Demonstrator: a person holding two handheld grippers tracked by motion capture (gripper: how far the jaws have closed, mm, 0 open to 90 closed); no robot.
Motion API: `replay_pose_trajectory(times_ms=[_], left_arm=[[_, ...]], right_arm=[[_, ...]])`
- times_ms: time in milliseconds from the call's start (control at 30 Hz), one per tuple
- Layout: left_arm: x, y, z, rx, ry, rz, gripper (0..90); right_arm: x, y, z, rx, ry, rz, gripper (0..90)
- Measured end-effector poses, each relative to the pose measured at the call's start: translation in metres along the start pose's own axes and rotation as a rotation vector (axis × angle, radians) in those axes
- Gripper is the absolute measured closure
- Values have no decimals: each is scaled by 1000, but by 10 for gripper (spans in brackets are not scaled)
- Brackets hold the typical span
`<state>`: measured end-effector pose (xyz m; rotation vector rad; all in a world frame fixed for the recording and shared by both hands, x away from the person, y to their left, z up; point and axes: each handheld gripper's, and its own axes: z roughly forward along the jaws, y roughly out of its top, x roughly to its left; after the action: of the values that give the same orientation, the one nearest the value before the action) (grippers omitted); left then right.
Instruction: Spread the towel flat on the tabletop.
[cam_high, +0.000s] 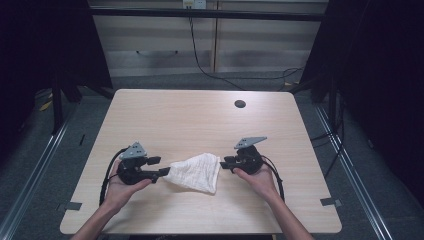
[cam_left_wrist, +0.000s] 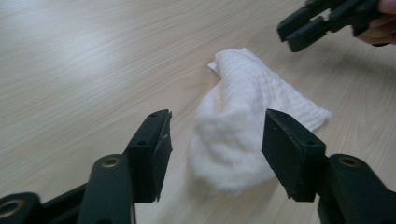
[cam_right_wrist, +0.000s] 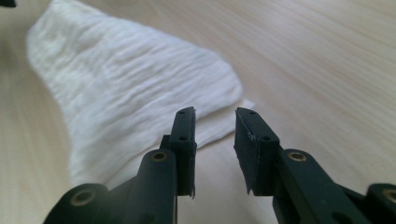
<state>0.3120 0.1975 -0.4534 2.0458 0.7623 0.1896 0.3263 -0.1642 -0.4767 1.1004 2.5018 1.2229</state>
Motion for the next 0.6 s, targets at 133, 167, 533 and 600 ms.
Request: replay_pose_trajectory(times_ms=[133,167,533,600], left_arm=[[-2,-7,17,48,-9,13,492],[-2,-9,20,65,0,28,528],[3,-22,32,150,39,52,668],[3,-23,33,154,37,52,665]], right_arm=[[-15,1,19,-9,-10,27,705],[-16,1,23,-3,-14,18,704],[-17,3,45,4,-17,9,700],[-16,2,46,2,-14,5,702]])
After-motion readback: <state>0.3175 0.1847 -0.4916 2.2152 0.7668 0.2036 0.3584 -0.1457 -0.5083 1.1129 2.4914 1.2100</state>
